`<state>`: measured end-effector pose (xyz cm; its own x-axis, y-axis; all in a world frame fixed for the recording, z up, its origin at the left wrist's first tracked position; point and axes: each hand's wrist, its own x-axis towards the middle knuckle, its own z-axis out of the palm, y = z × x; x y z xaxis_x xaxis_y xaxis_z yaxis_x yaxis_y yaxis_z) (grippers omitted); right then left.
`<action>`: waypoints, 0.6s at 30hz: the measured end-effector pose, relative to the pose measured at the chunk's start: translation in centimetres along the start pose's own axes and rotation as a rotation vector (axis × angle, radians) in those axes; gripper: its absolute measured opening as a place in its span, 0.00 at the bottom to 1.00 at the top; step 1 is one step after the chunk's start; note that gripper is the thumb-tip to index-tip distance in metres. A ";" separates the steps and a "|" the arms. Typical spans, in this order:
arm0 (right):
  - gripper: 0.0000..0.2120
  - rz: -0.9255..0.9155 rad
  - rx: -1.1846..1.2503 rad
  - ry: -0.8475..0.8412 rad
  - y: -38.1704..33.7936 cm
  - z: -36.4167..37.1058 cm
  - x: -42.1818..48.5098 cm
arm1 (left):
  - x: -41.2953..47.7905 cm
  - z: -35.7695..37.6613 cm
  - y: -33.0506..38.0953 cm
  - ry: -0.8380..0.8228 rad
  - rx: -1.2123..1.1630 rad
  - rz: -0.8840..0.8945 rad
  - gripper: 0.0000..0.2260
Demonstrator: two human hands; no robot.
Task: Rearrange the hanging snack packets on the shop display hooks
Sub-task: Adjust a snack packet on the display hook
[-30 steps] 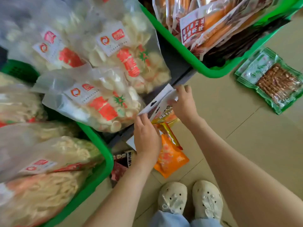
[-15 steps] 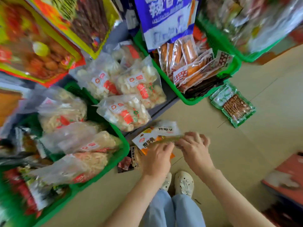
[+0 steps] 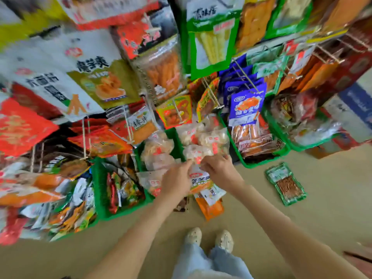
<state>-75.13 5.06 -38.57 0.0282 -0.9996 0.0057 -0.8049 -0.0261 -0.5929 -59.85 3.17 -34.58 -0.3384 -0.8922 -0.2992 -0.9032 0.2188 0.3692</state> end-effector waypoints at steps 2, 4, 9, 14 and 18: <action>0.07 -0.069 -0.004 -0.034 -3.8 -1.9 2.0 | -1.0 -4.0 -0.9 0.076 -0.018 -0.023 0.21; 0.09 -0.111 -0.027 -0.046 -7.7 -3.2 3.7 | -2.1 -7.8 -2.2 0.158 -0.007 -0.035 0.22; 0.13 -0.249 -0.164 0.071 -17.5 -4.2 7.2 | -5.3 -15.6 -7.3 0.314 -0.104 -0.076 0.21; 0.08 -0.304 -0.166 0.166 -27.7 -2.9 10.1 | -8.1 -22.8 -14.5 0.443 -0.082 -0.064 0.21; 0.09 -0.306 -0.146 0.238 -34.2 -0.8 12.7 | -9.5 -27.7 -20.2 0.545 -0.103 -0.025 0.19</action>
<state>-47.68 -6.77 -17.55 0.1551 -0.9198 0.3604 -0.8565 -0.3070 -0.4149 -31.11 -3.75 -14.83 -0.1068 -0.9780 0.1795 -0.8694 0.1794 0.4604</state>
